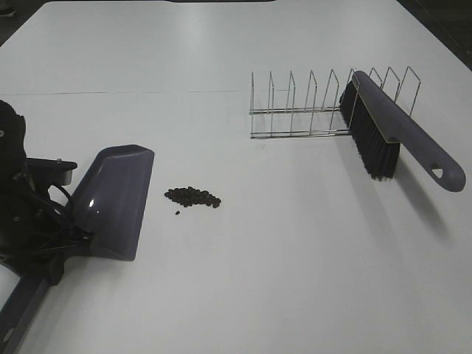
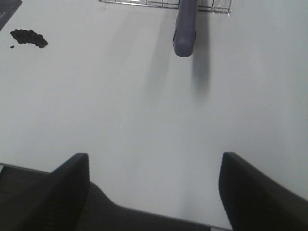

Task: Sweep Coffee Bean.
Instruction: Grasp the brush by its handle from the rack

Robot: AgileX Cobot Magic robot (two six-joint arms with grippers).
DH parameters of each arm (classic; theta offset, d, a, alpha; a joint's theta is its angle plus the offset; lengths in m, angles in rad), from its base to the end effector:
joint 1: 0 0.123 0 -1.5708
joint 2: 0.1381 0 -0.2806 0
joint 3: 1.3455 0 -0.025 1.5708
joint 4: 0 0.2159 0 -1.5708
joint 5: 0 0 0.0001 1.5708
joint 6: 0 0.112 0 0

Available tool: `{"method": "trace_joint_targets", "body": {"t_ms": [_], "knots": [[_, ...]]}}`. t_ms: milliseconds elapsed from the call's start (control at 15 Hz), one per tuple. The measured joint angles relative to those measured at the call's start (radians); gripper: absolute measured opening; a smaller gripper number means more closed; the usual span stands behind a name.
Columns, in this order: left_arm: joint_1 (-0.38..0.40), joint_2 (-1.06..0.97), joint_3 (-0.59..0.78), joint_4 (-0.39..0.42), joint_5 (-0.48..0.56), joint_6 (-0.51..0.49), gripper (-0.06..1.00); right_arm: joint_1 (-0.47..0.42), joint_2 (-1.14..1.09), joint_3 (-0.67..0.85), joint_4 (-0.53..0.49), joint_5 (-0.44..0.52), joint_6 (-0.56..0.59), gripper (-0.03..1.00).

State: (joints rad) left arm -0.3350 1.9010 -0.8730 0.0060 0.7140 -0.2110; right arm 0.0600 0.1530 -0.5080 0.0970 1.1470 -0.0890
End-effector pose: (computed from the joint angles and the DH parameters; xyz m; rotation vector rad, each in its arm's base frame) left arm 0.2500 -0.0866 0.1021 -0.1969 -3.0551 -0.0402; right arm 0.0001 0.0099 0.2463 -0.1703 2.2664 0.1063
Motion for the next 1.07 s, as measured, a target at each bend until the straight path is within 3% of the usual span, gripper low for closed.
{"method": "trace_joint_targets", "body": {"t_ms": [400,800,1067], "knots": [[0.019,0.000,0.000,0.045,-0.034,0.211,0.32,0.000,0.432,-0.226,0.000,0.002,0.000,0.65],[0.019,0.010,-0.060,0.205,-0.059,0.218,0.32,0.000,0.811,-0.451,0.002,0.073,0.000,0.65],[0.019,0.015,-0.163,0.234,0.003,0.242,0.32,0.000,1.061,-0.649,0.003,0.073,0.000,0.65]]}}
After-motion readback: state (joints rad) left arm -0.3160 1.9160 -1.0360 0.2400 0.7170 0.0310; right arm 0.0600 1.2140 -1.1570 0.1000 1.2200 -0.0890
